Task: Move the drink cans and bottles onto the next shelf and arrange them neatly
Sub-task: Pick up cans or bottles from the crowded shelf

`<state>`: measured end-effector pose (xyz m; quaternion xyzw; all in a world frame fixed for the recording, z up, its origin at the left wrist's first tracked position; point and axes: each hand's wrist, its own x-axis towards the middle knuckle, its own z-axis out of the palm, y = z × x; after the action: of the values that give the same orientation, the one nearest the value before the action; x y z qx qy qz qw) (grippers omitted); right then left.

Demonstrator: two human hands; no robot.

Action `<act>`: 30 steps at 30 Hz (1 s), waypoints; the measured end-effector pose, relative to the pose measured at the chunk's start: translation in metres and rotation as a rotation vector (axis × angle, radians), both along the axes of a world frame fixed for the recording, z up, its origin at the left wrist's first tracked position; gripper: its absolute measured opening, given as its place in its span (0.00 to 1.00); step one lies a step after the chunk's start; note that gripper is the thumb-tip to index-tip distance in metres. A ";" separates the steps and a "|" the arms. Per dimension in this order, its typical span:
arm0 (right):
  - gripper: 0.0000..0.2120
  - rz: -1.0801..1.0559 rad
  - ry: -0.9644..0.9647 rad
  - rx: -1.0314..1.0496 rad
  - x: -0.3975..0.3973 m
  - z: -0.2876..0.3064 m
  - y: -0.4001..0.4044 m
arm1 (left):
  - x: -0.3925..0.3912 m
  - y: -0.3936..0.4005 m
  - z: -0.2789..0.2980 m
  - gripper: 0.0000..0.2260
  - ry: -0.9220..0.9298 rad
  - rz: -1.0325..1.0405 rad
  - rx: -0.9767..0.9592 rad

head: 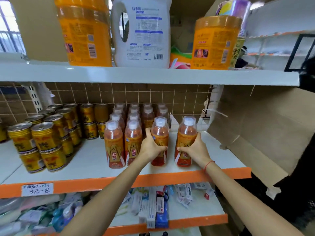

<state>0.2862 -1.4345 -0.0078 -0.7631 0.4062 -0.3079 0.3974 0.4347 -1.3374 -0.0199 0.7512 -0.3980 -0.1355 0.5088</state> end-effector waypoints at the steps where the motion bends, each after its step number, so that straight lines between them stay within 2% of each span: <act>1: 0.34 0.019 0.003 0.003 0.002 -0.002 -0.004 | 0.000 -0.002 -0.003 0.39 -0.001 0.009 0.005; 9: 0.31 0.107 -0.019 0.068 0.013 -0.016 -0.024 | 0.005 -0.011 -0.021 0.36 -0.008 0.079 0.002; 13: 0.33 0.132 -0.023 0.062 0.018 -0.022 -0.029 | 0.006 -0.013 -0.022 0.36 -0.007 0.069 0.011; 19: 0.35 0.202 -0.002 0.067 0.013 -0.026 -0.033 | 0.005 -0.009 -0.010 0.45 -0.059 0.032 -0.016; 23: 0.37 0.286 0.010 0.136 0.007 -0.021 -0.041 | 0.012 -0.005 0.021 0.41 -0.266 -0.004 0.026; 30: 0.39 0.355 0.052 0.156 0.011 -0.016 -0.044 | 0.030 -0.007 0.071 0.36 -0.597 -0.214 0.393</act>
<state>0.2968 -1.4784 -0.0233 -0.7973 0.2977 -0.1809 0.4928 0.4644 -1.3448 0.0513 0.7951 -0.5716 -0.0367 0.1995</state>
